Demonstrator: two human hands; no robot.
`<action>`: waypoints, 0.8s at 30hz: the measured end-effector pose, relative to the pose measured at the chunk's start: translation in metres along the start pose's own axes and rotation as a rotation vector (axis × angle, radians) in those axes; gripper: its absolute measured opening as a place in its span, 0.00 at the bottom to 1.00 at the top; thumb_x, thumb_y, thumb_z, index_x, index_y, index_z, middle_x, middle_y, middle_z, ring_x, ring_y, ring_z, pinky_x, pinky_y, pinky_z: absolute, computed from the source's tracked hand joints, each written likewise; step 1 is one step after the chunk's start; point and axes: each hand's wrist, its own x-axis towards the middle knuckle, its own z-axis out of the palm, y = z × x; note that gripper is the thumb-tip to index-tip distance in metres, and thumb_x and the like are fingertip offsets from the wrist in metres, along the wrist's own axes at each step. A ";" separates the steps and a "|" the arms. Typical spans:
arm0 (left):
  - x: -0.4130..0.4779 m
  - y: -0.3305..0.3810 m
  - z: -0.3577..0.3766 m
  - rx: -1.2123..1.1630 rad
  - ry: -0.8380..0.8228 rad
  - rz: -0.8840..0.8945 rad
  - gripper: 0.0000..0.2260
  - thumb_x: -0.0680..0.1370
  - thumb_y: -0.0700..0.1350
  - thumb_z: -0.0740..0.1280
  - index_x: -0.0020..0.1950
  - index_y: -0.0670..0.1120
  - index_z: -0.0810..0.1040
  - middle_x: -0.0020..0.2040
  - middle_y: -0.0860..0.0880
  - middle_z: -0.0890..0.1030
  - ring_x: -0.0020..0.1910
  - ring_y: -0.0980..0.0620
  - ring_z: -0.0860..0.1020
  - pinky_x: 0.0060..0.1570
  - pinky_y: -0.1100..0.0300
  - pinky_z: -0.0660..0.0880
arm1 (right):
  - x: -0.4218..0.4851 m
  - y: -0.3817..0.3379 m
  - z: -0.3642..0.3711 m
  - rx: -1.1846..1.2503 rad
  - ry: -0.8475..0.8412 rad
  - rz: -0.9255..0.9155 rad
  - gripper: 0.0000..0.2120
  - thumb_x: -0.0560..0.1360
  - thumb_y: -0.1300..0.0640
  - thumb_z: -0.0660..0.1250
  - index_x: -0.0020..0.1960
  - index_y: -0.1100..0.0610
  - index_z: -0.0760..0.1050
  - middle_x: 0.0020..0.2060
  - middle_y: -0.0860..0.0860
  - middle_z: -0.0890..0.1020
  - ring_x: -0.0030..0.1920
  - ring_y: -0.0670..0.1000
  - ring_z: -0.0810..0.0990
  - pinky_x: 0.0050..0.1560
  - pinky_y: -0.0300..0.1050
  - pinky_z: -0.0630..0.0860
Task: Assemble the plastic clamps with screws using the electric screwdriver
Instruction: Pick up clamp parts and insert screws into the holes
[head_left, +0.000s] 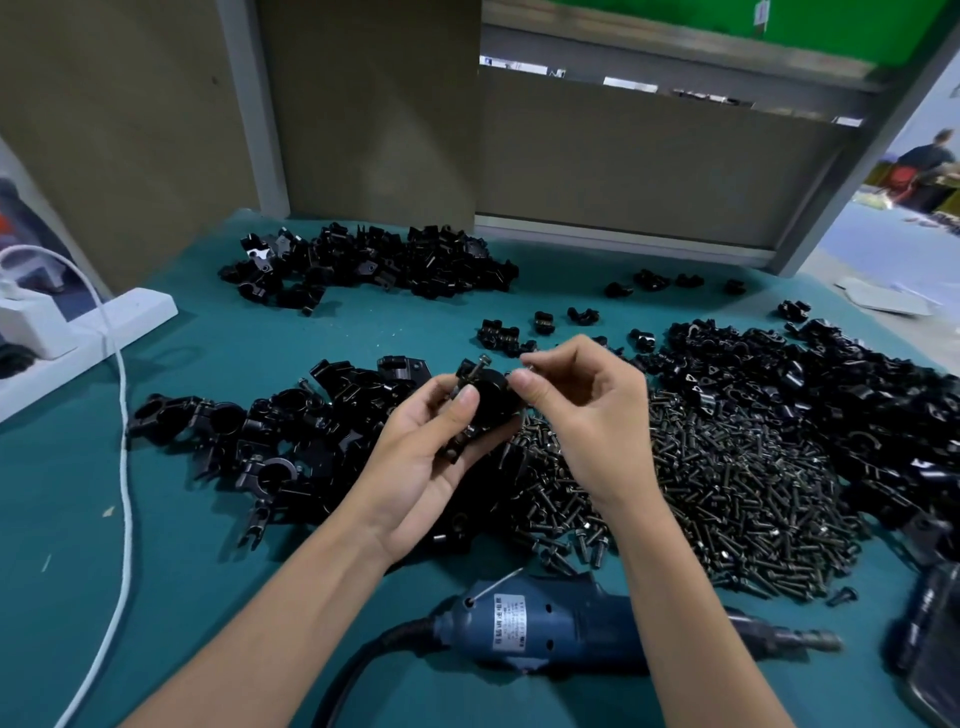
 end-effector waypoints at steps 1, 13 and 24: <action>0.000 0.001 0.000 -0.012 0.009 0.003 0.16 0.75 0.41 0.66 0.61 0.35 0.73 0.61 0.36 0.79 0.58 0.46 0.81 0.52 0.58 0.80 | -0.001 0.001 0.000 -0.029 -0.023 0.004 0.06 0.71 0.60 0.75 0.43 0.51 0.80 0.37 0.45 0.83 0.39 0.47 0.82 0.43 0.40 0.78; -0.001 0.004 0.001 -0.029 0.044 -0.006 0.22 0.75 0.41 0.66 0.65 0.31 0.70 0.61 0.37 0.80 0.60 0.43 0.81 0.49 0.60 0.80 | -0.001 0.001 -0.006 -0.102 -0.072 -0.010 0.06 0.71 0.63 0.75 0.44 0.55 0.81 0.38 0.44 0.83 0.41 0.43 0.82 0.45 0.36 0.76; 0.000 0.005 -0.002 0.087 0.002 -0.003 0.14 0.74 0.41 0.67 0.57 0.37 0.74 0.57 0.38 0.83 0.58 0.43 0.82 0.52 0.57 0.81 | -0.001 -0.003 -0.011 -0.077 0.058 0.003 0.10 0.73 0.65 0.72 0.48 0.50 0.81 0.41 0.45 0.84 0.43 0.45 0.83 0.45 0.36 0.77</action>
